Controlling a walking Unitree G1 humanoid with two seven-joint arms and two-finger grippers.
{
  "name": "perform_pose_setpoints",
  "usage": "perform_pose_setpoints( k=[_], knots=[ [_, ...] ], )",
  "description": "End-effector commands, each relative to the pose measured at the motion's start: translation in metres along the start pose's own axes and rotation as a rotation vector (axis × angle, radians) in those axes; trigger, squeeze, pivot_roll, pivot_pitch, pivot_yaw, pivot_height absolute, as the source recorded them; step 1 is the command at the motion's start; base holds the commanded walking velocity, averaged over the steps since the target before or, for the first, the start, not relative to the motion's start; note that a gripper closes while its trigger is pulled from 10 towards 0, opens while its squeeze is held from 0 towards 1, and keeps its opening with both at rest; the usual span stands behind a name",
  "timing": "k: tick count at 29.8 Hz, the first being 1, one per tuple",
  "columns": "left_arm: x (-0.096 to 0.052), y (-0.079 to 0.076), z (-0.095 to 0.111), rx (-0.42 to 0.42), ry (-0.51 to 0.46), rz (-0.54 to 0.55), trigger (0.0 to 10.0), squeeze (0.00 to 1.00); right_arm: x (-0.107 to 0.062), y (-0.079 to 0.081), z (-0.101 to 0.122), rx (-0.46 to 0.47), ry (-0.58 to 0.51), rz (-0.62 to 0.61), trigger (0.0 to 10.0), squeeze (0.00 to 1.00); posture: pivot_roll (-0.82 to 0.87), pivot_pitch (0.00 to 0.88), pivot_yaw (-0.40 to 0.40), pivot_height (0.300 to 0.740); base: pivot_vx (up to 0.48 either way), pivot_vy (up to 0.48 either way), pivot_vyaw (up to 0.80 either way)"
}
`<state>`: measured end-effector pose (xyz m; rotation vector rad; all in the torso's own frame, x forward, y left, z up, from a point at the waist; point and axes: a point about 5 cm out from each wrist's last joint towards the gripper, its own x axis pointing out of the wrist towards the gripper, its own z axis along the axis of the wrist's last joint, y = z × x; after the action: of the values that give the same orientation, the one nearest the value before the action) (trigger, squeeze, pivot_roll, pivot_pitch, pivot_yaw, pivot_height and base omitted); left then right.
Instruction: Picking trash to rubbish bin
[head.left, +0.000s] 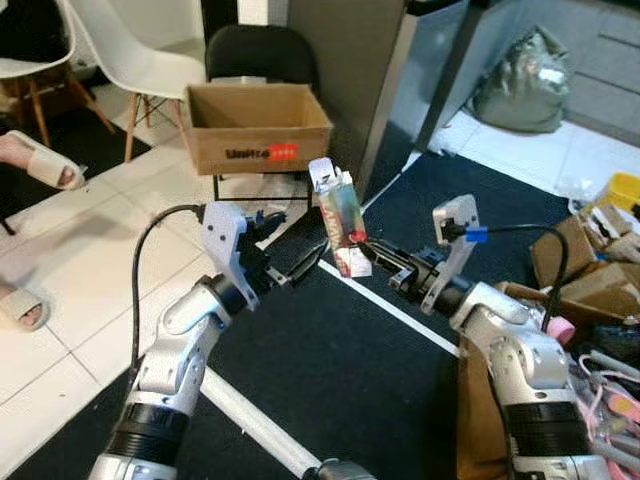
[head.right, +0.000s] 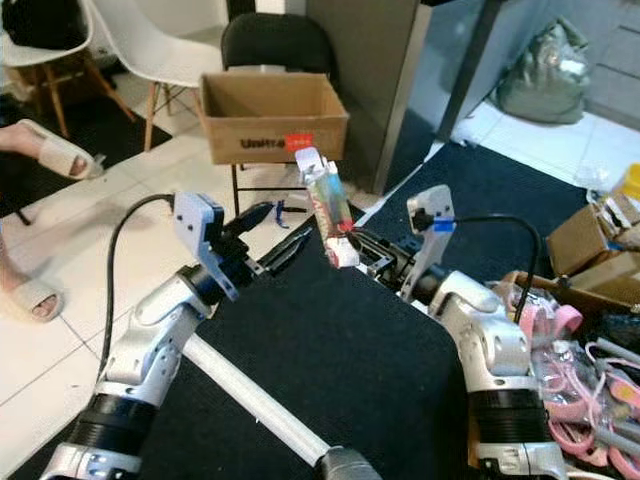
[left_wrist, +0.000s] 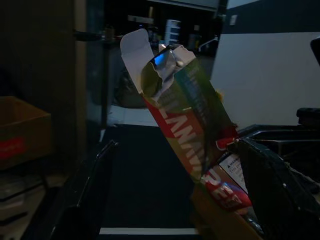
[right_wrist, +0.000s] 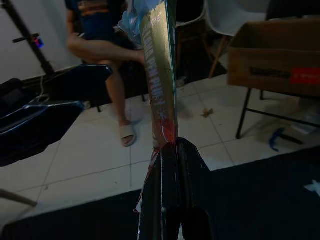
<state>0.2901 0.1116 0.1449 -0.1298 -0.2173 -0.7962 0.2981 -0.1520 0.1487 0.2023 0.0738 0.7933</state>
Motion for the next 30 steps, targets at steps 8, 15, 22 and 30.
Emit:
perform_pose_setpoints(
  k=[8, 15, 22, 30],
  knots=[
    [0.001, -0.0005, -0.0013, -0.007, 0.001, -0.004, 10.0, 0.0, -0.0015, -0.0025, 0.0021, -0.024, -0.004, -0.01, 10.0, 0.0, -0.04, 0.0, -0.052, 0.74, 0.294, 0.0, 0.0],
    [0.0012, -0.0008, -0.0009, -0.006, -0.001, -0.008, 10.0, 0.0, -0.0014, -0.0026, 0.0023, -0.028, -0.006, -0.012, 10.0, 0.0, -0.04, 0.0, -0.05, 0.74, 0.293, 0.0, 0.0],
    [0.0016, -0.0013, -0.0007, -0.004, -0.001, -0.014, 10.0, 0.0, -0.0012, -0.0018, 0.0008, -0.022, 0.011, -0.002, 10.0, 0.0, -0.04, 0.0, -0.05, 0.74, 0.292, 0.0, -0.29],
    [0.0018, -0.0017, -0.0005, -0.003, -0.003, -0.018, 10.0, 0.0, -0.0013, -0.0029, 0.0017, -0.034, 0.003, -0.012, 10.0, 0.0, -0.04, 0.0, -0.048, 0.74, 0.293, 0.0, -0.4]
  ],
)
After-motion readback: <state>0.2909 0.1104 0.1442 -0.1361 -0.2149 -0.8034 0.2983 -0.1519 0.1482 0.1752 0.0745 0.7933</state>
